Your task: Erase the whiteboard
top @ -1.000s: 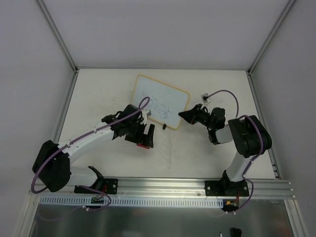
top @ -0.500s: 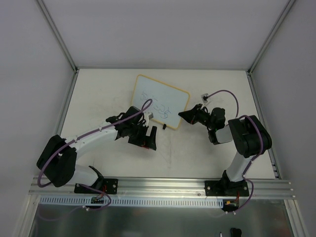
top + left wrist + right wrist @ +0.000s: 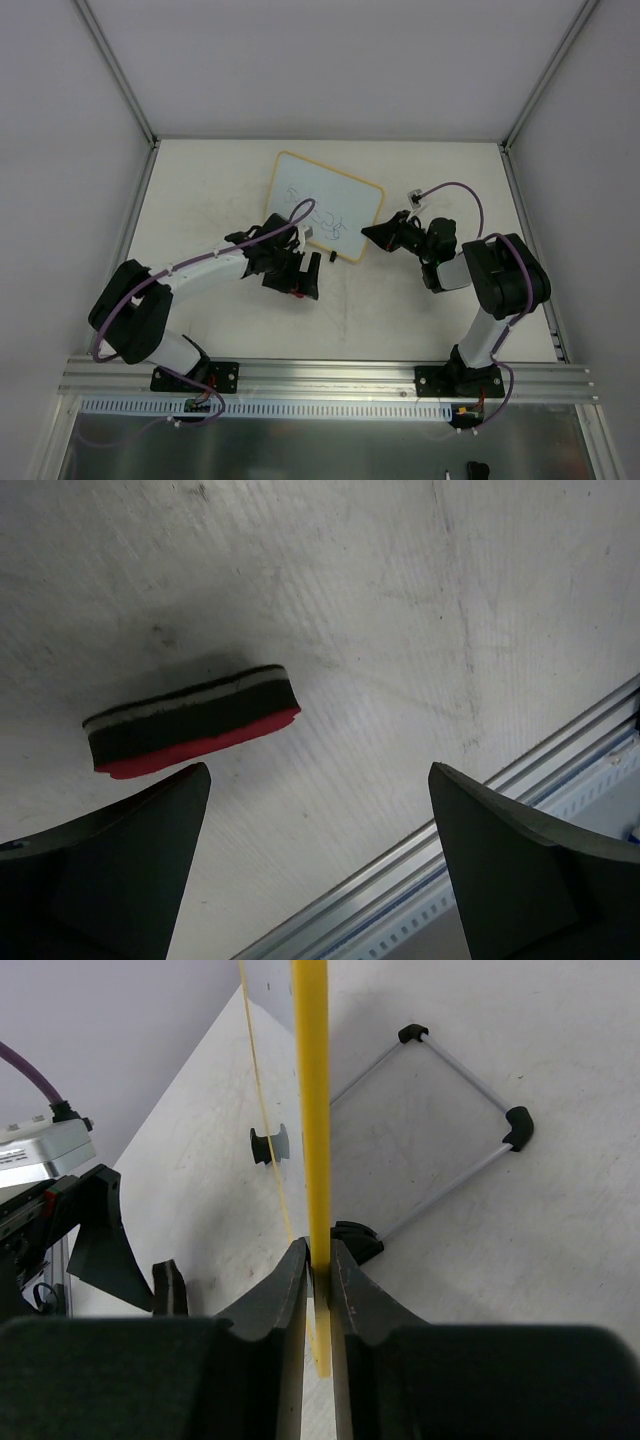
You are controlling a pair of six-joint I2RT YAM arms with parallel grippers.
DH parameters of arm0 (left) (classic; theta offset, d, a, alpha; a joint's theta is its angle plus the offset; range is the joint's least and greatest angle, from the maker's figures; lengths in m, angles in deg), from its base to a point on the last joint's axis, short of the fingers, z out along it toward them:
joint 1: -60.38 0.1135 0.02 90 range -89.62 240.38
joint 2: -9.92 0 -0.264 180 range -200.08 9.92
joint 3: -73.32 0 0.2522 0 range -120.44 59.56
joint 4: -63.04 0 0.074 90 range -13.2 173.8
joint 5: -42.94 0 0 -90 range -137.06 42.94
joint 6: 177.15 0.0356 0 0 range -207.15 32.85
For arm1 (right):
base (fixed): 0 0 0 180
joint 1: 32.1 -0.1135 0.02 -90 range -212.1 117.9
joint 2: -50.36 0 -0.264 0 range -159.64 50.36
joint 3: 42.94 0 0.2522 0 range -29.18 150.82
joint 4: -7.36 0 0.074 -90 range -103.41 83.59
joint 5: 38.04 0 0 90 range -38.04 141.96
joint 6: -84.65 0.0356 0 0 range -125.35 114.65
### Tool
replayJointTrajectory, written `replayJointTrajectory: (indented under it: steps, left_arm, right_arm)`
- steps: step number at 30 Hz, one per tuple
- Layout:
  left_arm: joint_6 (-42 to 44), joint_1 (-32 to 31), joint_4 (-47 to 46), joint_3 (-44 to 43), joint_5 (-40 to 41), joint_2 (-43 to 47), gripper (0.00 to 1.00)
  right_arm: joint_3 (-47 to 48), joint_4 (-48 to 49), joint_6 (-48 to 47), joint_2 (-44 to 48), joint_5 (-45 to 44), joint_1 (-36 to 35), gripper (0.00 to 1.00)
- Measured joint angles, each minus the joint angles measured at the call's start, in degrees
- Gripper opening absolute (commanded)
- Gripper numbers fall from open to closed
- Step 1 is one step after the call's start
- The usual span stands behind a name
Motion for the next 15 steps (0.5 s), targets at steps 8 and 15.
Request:
replayJointTrajectory:
  steps: [8, 15]
  left_arm:
    - [0.17, 0.0, -0.9, -3.3, 5.57, -0.59, 0.91]
    - [6.14, 0.0, -2.03, -1.16, 11.78, 13.42, 0.99]
  right_arm:
    - [0.0, 0.0, 0.15, 0.0, 0.11, 0.02, 0.09]
    - [0.0, 0.0, 0.35, 0.0, 0.17, 0.04, 0.09]
